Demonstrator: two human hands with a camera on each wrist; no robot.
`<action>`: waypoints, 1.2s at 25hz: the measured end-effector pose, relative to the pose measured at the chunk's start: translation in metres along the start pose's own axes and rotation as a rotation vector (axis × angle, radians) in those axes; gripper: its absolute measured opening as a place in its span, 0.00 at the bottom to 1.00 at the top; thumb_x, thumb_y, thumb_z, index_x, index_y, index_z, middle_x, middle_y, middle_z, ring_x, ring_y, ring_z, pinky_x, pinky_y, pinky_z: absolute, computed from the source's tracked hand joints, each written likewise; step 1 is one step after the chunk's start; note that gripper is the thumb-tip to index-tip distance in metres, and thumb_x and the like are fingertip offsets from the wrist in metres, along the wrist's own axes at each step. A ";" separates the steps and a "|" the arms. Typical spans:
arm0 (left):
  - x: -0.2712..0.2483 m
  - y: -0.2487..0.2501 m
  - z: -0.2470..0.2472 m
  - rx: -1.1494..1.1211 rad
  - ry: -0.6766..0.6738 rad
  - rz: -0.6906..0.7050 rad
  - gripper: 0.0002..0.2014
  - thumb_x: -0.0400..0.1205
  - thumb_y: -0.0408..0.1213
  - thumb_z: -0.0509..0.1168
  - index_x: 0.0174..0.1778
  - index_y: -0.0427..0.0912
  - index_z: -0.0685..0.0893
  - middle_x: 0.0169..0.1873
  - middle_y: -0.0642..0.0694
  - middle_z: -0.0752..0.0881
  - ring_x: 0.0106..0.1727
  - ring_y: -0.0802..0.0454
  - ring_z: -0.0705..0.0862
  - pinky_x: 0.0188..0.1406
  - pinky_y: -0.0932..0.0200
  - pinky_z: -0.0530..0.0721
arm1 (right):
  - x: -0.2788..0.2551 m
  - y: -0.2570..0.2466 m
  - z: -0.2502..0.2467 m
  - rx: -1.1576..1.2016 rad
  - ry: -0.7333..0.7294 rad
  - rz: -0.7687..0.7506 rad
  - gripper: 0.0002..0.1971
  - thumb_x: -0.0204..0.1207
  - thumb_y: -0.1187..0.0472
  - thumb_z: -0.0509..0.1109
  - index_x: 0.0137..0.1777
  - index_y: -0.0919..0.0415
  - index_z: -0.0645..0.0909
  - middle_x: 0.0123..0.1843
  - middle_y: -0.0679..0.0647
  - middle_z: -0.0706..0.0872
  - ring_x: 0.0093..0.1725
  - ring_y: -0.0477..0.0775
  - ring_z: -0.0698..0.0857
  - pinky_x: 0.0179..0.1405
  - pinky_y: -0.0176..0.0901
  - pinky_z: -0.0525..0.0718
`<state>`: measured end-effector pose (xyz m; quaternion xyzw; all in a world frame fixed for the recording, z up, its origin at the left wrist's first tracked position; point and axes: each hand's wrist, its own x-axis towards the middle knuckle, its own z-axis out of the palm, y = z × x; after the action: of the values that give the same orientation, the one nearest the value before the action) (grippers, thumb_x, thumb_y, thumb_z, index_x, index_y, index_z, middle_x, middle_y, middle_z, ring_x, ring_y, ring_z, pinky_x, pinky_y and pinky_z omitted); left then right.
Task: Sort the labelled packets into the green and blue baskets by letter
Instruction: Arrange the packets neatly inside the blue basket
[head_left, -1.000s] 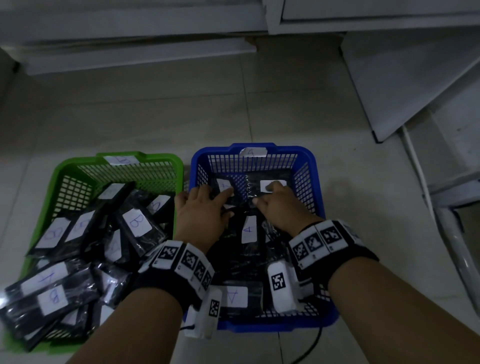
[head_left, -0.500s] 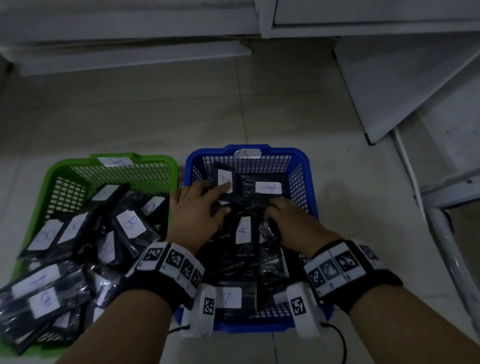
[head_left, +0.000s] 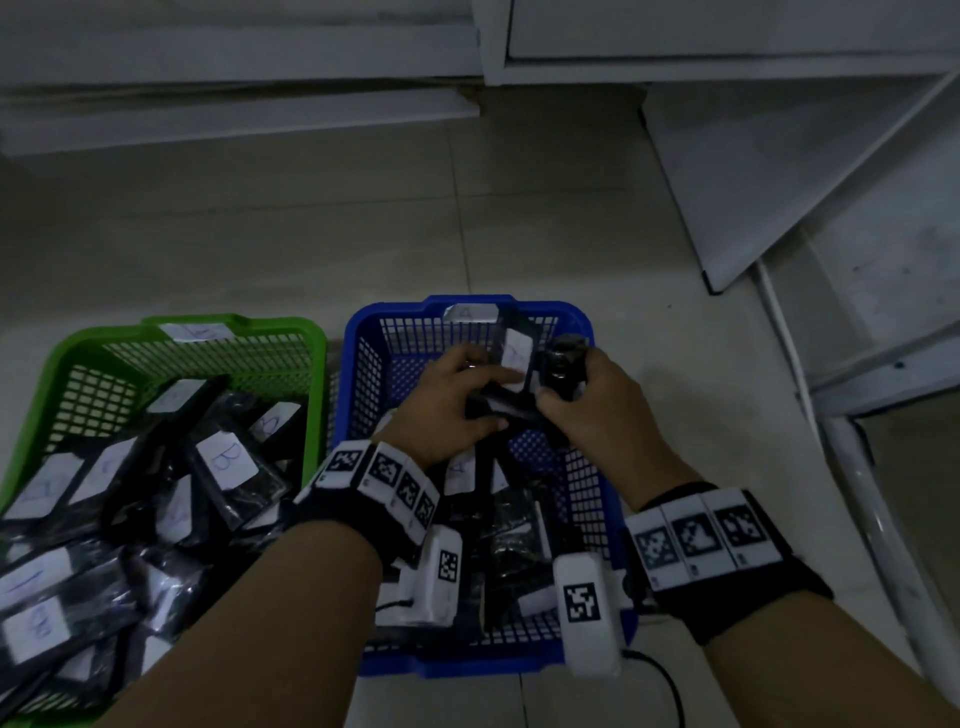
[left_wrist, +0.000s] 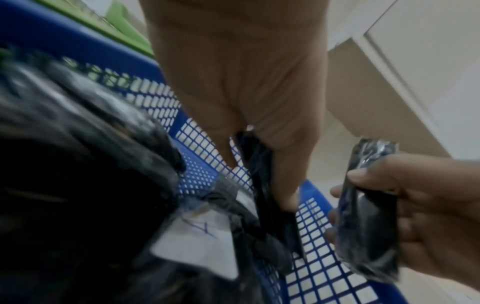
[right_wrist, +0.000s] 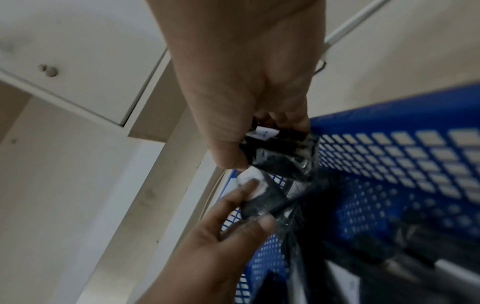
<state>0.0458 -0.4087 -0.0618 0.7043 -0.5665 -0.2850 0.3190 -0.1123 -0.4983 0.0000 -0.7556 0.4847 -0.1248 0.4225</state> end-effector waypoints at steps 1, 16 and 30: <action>0.006 -0.001 0.003 -0.001 -0.051 -0.002 0.27 0.70 0.36 0.77 0.66 0.47 0.82 0.64 0.42 0.72 0.68 0.46 0.74 0.72 0.50 0.74 | 0.000 0.003 -0.002 -0.036 -0.021 -0.011 0.20 0.74 0.57 0.73 0.64 0.58 0.75 0.52 0.50 0.82 0.48 0.46 0.79 0.41 0.33 0.75; 0.013 -0.008 -0.003 0.272 -0.012 -0.456 0.33 0.72 0.43 0.75 0.72 0.44 0.73 0.70 0.37 0.66 0.67 0.39 0.75 0.70 0.54 0.72 | 0.002 0.021 0.030 -0.292 -0.201 -0.189 0.30 0.71 0.55 0.74 0.73 0.60 0.71 0.80 0.56 0.59 0.74 0.56 0.71 0.72 0.48 0.75; 0.020 -0.005 0.003 0.056 0.151 -0.441 0.17 0.79 0.31 0.64 0.64 0.42 0.82 0.59 0.43 0.87 0.60 0.46 0.84 0.60 0.61 0.77 | 0.016 0.026 0.027 0.098 -0.179 -0.020 0.16 0.74 0.53 0.73 0.62 0.53 0.80 0.51 0.45 0.84 0.49 0.43 0.81 0.40 0.24 0.76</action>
<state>0.0503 -0.4282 -0.0681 0.8390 -0.3812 -0.2783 0.2710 -0.1048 -0.5025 -0.0396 -0.7470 0.4310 -0.0845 0.4991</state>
